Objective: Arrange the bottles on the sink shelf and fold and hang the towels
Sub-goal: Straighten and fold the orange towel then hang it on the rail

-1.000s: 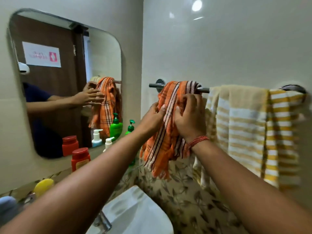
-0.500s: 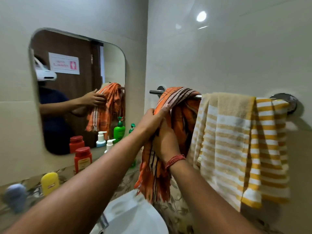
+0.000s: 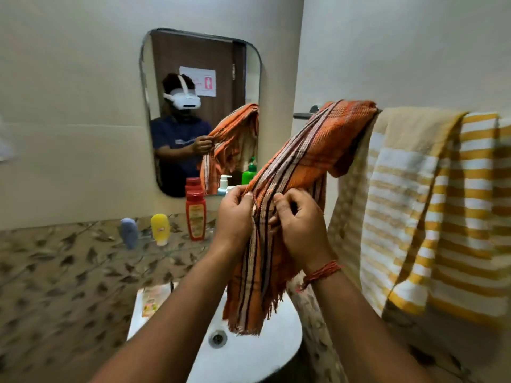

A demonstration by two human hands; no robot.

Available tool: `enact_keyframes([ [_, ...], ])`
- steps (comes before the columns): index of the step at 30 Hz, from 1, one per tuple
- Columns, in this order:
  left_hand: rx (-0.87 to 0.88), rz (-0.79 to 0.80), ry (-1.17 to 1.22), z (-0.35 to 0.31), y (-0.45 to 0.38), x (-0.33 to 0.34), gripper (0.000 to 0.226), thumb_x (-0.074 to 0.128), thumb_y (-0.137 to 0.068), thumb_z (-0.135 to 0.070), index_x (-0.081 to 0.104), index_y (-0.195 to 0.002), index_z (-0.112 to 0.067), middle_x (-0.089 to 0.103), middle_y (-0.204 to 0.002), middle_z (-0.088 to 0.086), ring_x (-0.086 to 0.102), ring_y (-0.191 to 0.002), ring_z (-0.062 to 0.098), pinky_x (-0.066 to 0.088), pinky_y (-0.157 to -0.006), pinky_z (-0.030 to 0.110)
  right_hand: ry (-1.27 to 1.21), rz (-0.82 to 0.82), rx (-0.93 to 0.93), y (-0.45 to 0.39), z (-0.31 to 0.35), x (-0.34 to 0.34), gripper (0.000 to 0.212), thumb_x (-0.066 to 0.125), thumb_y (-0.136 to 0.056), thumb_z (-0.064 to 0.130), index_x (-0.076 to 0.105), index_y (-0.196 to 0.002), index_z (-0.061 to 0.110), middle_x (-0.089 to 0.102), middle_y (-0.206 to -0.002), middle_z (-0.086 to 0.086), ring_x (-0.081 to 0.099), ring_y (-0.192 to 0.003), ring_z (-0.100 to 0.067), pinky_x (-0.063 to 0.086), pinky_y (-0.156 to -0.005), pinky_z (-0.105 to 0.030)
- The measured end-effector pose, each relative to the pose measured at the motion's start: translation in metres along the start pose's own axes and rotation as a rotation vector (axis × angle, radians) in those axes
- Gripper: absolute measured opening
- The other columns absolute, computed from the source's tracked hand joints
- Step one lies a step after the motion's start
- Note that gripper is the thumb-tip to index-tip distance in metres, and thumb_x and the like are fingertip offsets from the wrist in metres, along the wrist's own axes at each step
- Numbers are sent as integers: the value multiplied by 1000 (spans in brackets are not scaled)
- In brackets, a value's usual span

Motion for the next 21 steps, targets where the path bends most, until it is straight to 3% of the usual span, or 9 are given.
enact_keyframes([
  [4, -25, -128, 5, -12, 27, -21, 22, 46, -104, -15, 67, -107, -12, 74, -102, 12, 71, -97, 28, 60, -85, 40, -206, 101, 94, 13, 14, 11, 32, 50, -100, 42, 58, -79, 19, 65, -65, -5, 66, -55, -25, 58, -56, -49],
  [6, -49, -161, 17, -11, 38, -35, 22, 47, -104, -17, 68, -107, -11, 74, -100, 14, 72, -95, 31, 60, -83, 43, -267, 157, 146, 19, 21, 20, 27, 50, -101, 37, 59, -81, 22, 64, -62, 0, 65, -51, -20, 57, -53, -40],
  [10, -112, -305, 113, -3, 68, -73, 22, 49, -99, -11, 70, -92, -9, 73, -84, 12, 67, -78, 27, 56, -72, 38, -397, 453, 252, 47, 41, 46, 26, 51, -101, 37, 60, -89, 15, 64, -67, -8, 61, -50, -23, 50, -49, -31],
  [12, -124, -428, 135, 1, 86, -99, 23, 49, -94, -12, 67, -80, -10, 67, -74, 8, 61, -74, 24, 51, -71, 36, -403, 560, 213, 59, 55, 55, 28, 53, -101, 33, 59, -94, 6, 63, -67, -10, 59, -49, -19, 49, -47, -27],
  [13, -110, -468, 123, -1, 96, -109, 23, 48, -95, -11, 66, -81, -8, 64, -73, 7, 58, -71, 20, 48, -69, 33, -378, 530, 133, 61, 64, 55, 26, 54, -100, 29, 60, -93, 5, 64, -68, -9, 60, -50, -17, 50, -48, -26],
  [16, -55, -467, 95, -22, 119, -126, 28, 45, -97, -5, 68, -81, -4, 70, -69, 3, 64, -67, 11, 52, -64, 24, -155, 263, -274, 65, 94, 46, 11, 64, -95, 23, 64, -98, 12, 67, -90, -1, 64, -78, -11, 53, -70, -23],
  [17, -30, -415, 71, -33, 123, -125, 30, 43, -97, -4, 70, -82, -4, 72, -71, 2, 68, -69, 10, 53, -62, 22, -68, 228, -382, 69, 102, 48, 17, 65, -92, 23, 63, -107, 14, 65, -103, -1, 61, -92, -12, 51, -81, -23],
  [19, 1, -315, -33, -50, 129, -122, 31, 41, -98, -3, 71, -89, -2, 73, -74, 1, 69, -71, 6, 52, -63, 19, -23, 347, -479, 78, 113, 63, 32, 63, -93, 28, 58, -124, 20, 55, -125, -1, 52, -118, -16, 42, -101, -29],
  [21, -4, -235, -55, -57, 131, -123, 30, 41, -99, -2, 69, -89, -3, 72, -71, -2, 67, -66, 4, 52, -60, 18, -136, 573, -365, 82, 112, 77, 33, 59, -96, 29, 56, -128, 25, 58, -127, 1, 54, -119, -15, 47, -104, -37],
])
Point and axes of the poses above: each hand's wrist, its own y-axis away from the middle knuckle, its own x-axis out of the palm, z = x × y, the point moved 6 cm from there along -y, towards the middle knuckle
